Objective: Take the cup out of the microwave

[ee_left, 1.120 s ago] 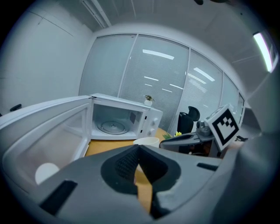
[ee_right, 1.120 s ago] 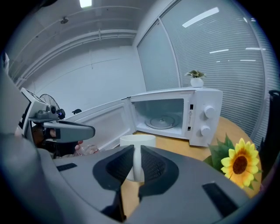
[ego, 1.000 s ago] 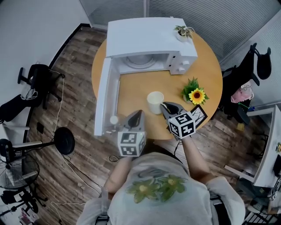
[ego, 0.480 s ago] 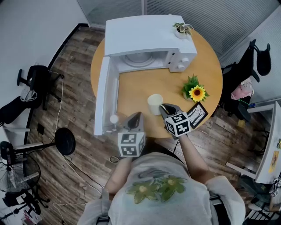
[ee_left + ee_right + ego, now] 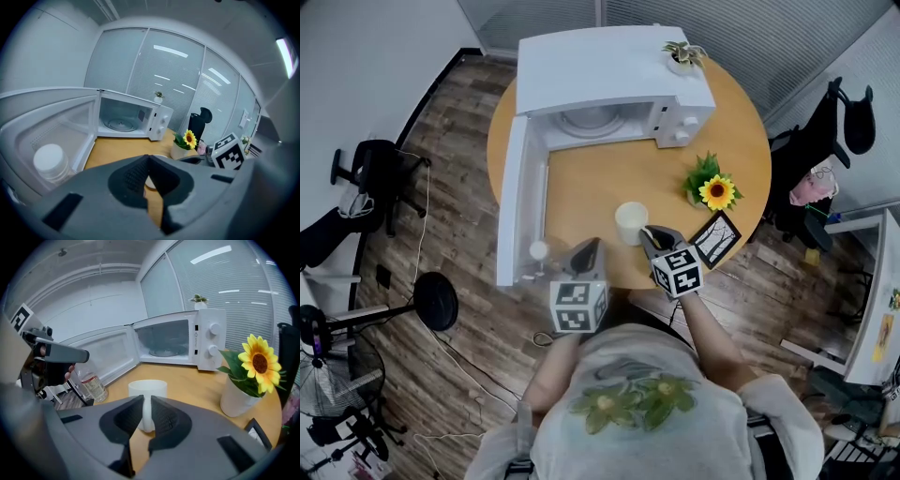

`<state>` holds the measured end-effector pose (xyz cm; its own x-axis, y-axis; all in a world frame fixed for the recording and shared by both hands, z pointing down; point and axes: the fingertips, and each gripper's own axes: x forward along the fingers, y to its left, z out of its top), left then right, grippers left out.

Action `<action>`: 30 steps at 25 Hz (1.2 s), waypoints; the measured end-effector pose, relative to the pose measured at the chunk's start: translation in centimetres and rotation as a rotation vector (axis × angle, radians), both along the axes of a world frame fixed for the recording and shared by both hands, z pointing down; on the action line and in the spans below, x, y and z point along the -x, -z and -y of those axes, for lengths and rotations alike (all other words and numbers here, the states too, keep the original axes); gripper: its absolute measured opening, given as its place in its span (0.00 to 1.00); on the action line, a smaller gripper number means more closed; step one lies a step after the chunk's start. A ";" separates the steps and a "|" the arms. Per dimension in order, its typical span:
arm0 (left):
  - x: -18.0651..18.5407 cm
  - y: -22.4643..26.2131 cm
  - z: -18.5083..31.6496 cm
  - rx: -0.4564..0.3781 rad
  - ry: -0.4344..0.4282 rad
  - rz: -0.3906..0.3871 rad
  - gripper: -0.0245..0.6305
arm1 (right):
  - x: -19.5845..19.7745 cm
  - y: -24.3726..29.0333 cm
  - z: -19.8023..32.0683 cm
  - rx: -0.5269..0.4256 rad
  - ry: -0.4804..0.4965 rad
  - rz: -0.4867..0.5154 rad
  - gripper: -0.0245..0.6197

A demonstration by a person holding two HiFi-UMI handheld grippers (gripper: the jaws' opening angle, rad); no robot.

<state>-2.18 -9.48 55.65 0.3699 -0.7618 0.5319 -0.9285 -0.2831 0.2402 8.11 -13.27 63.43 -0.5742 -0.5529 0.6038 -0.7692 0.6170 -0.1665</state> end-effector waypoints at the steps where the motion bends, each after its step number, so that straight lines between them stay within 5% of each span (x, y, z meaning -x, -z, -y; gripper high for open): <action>1: -0.1 0.0 -0.1 0.000 -0.001 -0.001 0.04 | -0.1 -0.1 -0.3 0.002 0.003 -0.005 0.13; 30: -1.2 -0.6 -2.4 -0.002 -0.012 0.015 0.04 | -1.5 -4.0 -5.0 0.071 0.058 -0.138 0.14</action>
<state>-0.95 -7.08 56.27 0.3712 -0.7583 0.5359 -0.9285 -0.2951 0.2256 9.62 -8.27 67.41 -0.5126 -0.4744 0.7157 -0.7510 0.6517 -0.1060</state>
